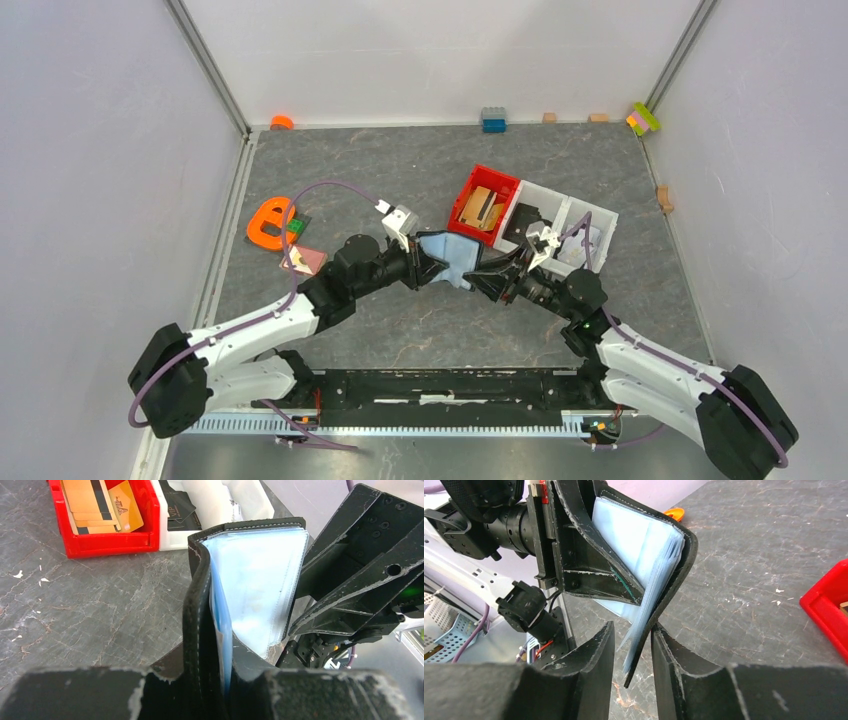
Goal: Take the credit cards out of the card holder
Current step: Remove the credit card from the card holder.
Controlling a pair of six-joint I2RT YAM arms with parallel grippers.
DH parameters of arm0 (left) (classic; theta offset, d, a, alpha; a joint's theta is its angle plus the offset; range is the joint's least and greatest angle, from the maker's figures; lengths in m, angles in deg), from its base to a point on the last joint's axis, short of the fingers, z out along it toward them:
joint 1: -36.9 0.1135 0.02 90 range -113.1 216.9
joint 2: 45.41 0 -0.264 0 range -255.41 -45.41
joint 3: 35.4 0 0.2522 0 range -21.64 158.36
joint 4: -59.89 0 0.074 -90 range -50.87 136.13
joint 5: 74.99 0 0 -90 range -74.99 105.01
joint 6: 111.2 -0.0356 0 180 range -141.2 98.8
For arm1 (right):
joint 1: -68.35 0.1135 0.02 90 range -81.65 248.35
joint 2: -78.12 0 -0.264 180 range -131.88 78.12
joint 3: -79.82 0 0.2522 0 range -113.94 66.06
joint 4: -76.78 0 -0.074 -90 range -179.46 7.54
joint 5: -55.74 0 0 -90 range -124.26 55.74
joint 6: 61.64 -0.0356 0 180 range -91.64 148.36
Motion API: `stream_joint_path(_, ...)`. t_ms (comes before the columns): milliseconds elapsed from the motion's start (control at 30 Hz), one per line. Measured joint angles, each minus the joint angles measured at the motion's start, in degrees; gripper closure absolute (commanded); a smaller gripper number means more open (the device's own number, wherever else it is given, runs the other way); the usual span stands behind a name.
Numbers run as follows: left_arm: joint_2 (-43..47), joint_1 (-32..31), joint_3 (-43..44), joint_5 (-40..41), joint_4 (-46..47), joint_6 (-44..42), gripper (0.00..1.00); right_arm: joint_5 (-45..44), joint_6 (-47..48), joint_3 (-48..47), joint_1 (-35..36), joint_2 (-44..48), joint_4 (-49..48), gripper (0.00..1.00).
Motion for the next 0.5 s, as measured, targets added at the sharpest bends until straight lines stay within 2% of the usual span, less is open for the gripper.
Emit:
stream_joint_path(133, 0.4, 0.0, 0.0, 0.8, -0.1, 0.0, 0.96, -1.7, 1.1, 0.0, 0.0, 1.5, 1.1, 0.57)
stream_joint_path(500, 2.2, 0.2, -0.6, 1.2, 0.2, 0.2, 0.98, -4.5, 2.8, 0.0, 0.0, 2.2, 2.4, 0.62)
